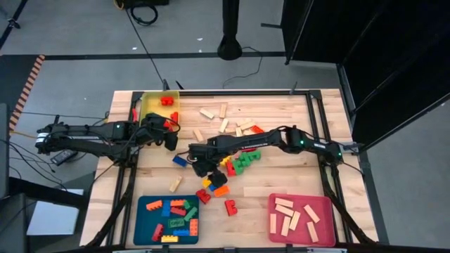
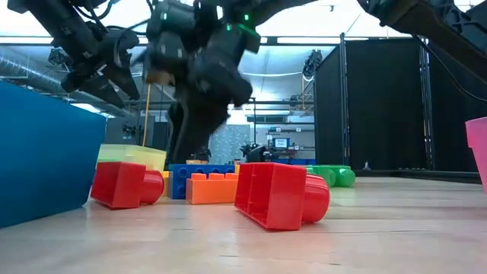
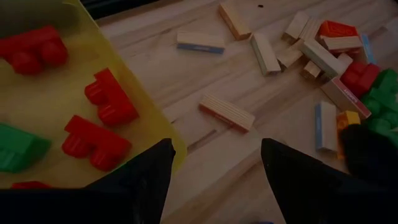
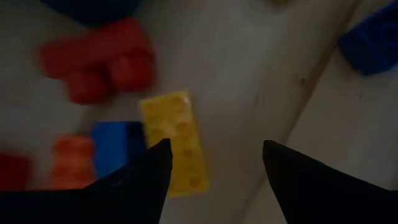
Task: Sort blocks by size
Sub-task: Put the yellow game piece into the blue bin
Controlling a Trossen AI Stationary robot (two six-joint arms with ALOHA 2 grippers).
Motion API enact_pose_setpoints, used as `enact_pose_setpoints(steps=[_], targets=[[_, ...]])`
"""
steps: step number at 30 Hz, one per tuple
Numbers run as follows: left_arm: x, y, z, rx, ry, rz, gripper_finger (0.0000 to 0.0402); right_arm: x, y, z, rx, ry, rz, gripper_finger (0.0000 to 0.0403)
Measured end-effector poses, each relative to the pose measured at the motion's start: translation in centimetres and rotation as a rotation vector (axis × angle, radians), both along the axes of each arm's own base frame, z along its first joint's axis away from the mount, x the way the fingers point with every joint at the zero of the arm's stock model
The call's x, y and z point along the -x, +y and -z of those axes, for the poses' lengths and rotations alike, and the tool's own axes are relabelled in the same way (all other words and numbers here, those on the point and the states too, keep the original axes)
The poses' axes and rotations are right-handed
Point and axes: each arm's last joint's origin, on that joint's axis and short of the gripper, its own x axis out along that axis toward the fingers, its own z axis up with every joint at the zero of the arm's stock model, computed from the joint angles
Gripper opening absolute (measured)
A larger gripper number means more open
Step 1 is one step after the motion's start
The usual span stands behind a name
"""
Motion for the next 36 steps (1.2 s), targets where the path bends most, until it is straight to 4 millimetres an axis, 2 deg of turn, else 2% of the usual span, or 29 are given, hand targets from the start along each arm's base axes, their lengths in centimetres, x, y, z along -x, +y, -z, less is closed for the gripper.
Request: enact_pose_setpoints(steps=[4, 10, 17, 27, 36], targets=[[0.0, 0.0, 0.0, 0.000, 0.001, 0.001, 0.0253, 0.5, 0.4, 1.6, 0.024, 0.033, 0.000, 0.0257], [0.0, 0.0, 0.0, -0.001, 0.001, 0.001, 0.0253, 0.9, 1.4, 2.1, 0.020, 0.052, -0.023, 0.0252], [0.0, 0.0, 0.0, -0.001, 0.001, 0.001, 0.0253, 0.8, 1.7, 1.5, 0.022, 0.057, 0.002, 0.0253], [0.0, 0.0, 0.0, -0.001, 0.001, 0.001, 0.0253, 1.6, 2.2, 1.4, 0.015, 0.139, -0.010, 0.0250], [0.0, 0.0, 0.0, -0.014, 0.001, -0.005, 0.0253, 0.6, 1.2, -0.3, 0.077, -0.003, 0.041, 0.0248]])
